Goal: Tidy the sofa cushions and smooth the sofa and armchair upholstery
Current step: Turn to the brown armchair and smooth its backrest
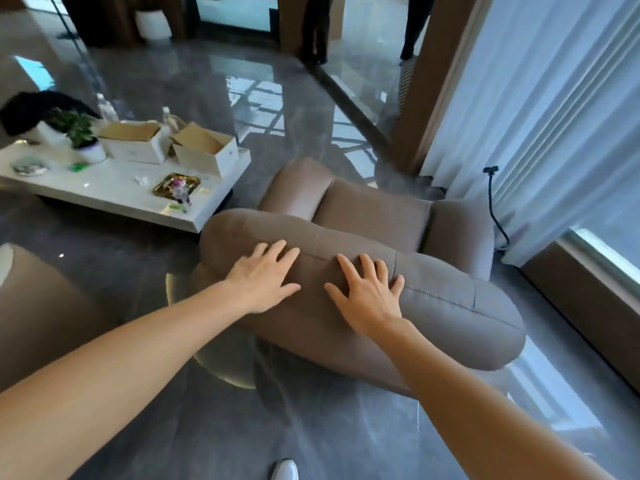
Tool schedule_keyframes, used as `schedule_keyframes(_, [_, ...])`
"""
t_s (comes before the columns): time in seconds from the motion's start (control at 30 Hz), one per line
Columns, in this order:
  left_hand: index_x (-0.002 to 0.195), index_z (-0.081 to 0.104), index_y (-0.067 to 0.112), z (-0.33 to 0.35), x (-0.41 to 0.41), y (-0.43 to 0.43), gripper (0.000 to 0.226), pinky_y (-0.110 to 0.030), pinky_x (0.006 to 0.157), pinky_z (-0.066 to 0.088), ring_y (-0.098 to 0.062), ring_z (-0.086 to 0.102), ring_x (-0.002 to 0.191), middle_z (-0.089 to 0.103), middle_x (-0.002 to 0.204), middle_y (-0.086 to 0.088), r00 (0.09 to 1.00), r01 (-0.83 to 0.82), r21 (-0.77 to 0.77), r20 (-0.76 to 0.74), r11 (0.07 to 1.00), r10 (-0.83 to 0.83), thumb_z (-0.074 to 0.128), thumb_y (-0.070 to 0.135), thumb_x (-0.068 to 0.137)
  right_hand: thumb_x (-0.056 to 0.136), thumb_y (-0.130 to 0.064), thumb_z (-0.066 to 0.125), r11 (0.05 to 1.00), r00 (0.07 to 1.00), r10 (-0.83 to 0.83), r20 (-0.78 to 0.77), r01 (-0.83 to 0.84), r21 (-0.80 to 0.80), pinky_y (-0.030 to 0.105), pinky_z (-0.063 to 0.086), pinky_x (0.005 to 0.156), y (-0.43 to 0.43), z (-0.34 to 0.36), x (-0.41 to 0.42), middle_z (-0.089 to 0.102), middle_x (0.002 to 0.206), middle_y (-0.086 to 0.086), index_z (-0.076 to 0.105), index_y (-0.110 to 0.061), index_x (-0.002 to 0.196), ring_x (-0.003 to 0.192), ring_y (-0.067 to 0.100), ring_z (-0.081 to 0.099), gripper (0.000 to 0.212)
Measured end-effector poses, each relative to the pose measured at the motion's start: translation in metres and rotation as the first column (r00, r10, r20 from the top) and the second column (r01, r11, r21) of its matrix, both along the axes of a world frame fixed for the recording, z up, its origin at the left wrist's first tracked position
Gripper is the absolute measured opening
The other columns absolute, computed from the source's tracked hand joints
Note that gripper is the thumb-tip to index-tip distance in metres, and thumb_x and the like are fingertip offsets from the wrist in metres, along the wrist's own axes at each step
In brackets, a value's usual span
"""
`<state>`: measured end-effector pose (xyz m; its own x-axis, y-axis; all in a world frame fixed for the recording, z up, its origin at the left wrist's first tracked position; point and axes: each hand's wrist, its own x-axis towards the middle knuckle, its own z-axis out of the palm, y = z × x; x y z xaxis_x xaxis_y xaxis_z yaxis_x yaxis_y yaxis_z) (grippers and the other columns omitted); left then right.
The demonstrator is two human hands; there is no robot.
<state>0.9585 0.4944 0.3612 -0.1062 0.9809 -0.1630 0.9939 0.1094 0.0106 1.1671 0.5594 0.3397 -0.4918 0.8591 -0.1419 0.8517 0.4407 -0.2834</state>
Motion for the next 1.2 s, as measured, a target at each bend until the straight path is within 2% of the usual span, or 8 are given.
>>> schedule_keyframes(0.07, [0.152,0.009,0.025,-0.004,-0.009,0.018,0.083,-0.051,0.109,0.032,-0.032,0.014,0.144,0.013,0.161,-0.006,0.998,0.064,-0.021,-0.025,0.998,-0.064,0.035,0.070,0.087,0.088,-0.078,0.011,0.998,0.998,-0.060,-0.004,0.060,0.017,0.069,-0.004,0.113,0.008,-0.006,0.000,0.018,0.163,0.002,0.010,-0.047,0.150,0.150,0.034,0.005,0.069])
schedule_keyframes(0.13, [0.153,0.006,0.023,-0.008,-0.016,0.030,0.091,-0.048,0.115,0.022,-0.030,0.011,0.146,0.013,0.161,-0.008,0.981,0.175,-0.035,-0.083,0.984,-0.177,0.026,0.077,0.083,0.085,-0.081,0.005,0.992,0.997,-0.075,0.011,0.073,0.100,0.067,0.001,0.114,0.011,-0.011,0.005,0.027,0.160,0.002,0.015,-0.048,0.149,0.148,0.033,0.013,0.073])
schedule_keyframes(0.27, [0.153,0.004,0.017,-0.025,-0.018,0.031,0.092,-0.048,0.118,0.014,-0.031,0.009,0.146,0.013,0.160,-0.013,0.958,0.251,-0.003,-0.140,0.968,-0.249,0.015,0.076,0.084,0.089,-0.079,0.013,0.983,0.998,-0.053,-0.021,0.056,0.176,0.065,0.013,0.114,0.013,-0.018,0.013,0.042,0.150,0.003,0.028,-0.047,0.147,0.142,0.033,0.028,0.068])
schedule_keyframes(0.37, [0.153,0.005,0.014,-0.032,-0.008,0.028,0.090,-0.051,0.117,0.012,-0.035,0.010,0.146,0.014,0.159,-0.017,0.965,0.228,0.000,-0.131,0.974,-0.226,0.017,0.073,0.086,0.091,-0.076,0.022,0.979,0.999,-0.028,-0.040,0.035,0.202,0.064,0.018,0.113,0.014,-0.022,0.020,0.046,0.146,0.004,0.034,-0.045,0.146,0.139,0.034,0.032,0.065])
schedule_keyframes(0.53, [0.153,0.010,0.011,-0.034,0.023,0.032,0.090,-0.054,0.116,0.013,-0.038,0.012,0.145,0.017,0.158,-0.020,0.975,0.179,-0.013,-0.130,0.984,-0.179,0.021,0.071,0.087,0.092,-0.074,0.025,0.979,0.997,0.056,-0.060,-0.044,0.199,0.063,0.015,0.115,0.031,-0.028,0.051,0.046,0.148,0.007,0.037,-0.042,0.147,0.140,0.036,0.032,0.065])
schedule_keyframes(0.73, [0.153,-0.006,0.014,-0.029,0.070,0.037,0.089,-0.052,0.118,0.003,-0.035,-0.003,0.147,0.002,0.161,-0.018,0.982,0.080,-0.083,-0.162,0.993,-0.093,0.015,0.073,0.089,0.091,-0.069,0.032,0.969,0.982,0.159,-0.105,-0.135,0.209,0.067,0.015,0.111,0.054,-0.027,0.094,0.046,0.147,0.014,0.042,-0.036,0.147,0.139,0.042,0.032,0.066])
schedule_keyframes(0.93, [0.152,-0.012,0.019,-0.021,0.136,0.048,0.086,-0.051,0.118,0.003,-0.028,-0.015,0.147,-0.008,0.162,-0.012,0.986,-0.070,-0.095,-0.157,0.993,0.054,0.011,0.073,0.089,0.092,-0.068,0.031,0.955,0.958,0.268,-0.099,-0.251,0.158,0.068,0.012,0.111,0.090,-0.018,0.146,0.045,0.149,0.016,0.039,-0.035,0.148,0.140,0.043,0.030,0.066])
schedule_keyframes(1.2, [0.152,-0.012,0.018,-0.032,0.228,0.056,0.087,-0.051,0.118,0.002,-0.031,-0.008,0.147,-0.005,0.162,-0.013,0.978,-0.180,-0.037,-0.110,0.983,0.175,0.011,0.073,0.089,0.091,-0.068,0.033,0.913,0.920,0.378,-0.099,-0.353,0.207,0.066,0.016,0.112,0.127,-0.021,0.225,0.047,0.147,0.013,0.040,-0.037,0.147,0.138,0.041,0.033,0.064])
